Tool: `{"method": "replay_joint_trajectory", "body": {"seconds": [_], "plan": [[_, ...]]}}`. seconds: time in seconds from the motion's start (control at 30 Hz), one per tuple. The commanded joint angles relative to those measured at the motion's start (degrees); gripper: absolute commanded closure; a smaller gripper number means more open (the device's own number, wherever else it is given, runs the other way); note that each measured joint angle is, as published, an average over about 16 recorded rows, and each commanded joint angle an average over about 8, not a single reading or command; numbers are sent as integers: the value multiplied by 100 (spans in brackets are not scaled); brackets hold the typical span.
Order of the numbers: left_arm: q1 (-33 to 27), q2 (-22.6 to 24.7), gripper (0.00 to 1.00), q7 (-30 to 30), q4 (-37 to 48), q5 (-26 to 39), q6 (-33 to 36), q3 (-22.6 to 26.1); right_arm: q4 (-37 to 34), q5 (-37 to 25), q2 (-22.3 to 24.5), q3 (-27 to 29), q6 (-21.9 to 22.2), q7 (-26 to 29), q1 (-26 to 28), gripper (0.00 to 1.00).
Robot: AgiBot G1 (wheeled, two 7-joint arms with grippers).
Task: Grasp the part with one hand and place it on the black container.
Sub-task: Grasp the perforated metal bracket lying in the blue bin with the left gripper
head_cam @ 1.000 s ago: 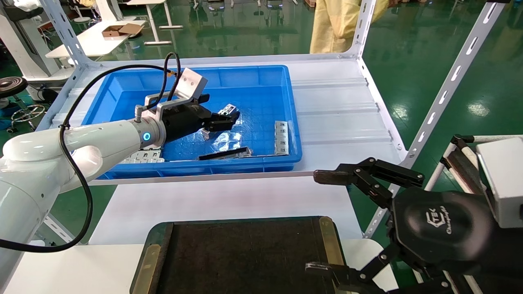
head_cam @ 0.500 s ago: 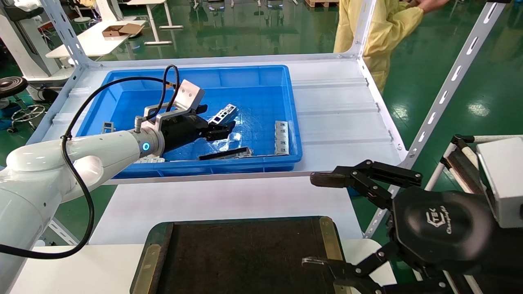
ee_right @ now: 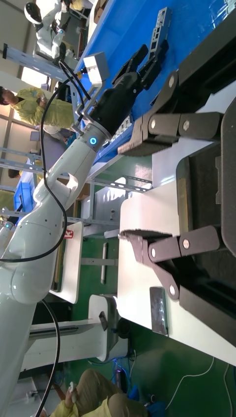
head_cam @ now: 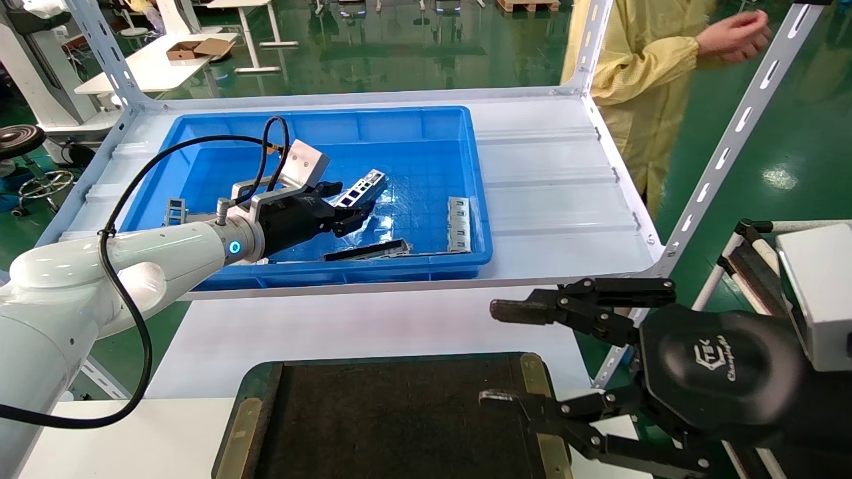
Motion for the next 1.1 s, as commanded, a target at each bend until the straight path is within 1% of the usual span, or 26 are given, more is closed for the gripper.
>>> {"method": "replay_joint_trajectory", "body": {"seconds": [0.03,0.57,0.93,1.1], "plan": [[5,-6,100,5,2,-7,-5,-3,0,0,0,0,0,0,0,100],[56,-48,100,111,17,-34,15,-15,0,2,1,-2,1,-1,1,100],[-56,-156,100,314,-93,-254,55,-169,0,2,1,-4,1,-2,1,100],[-174,-223,100,396,-183,-372,318,-248,0,3,2,-4,2,-2,1,100]]}}
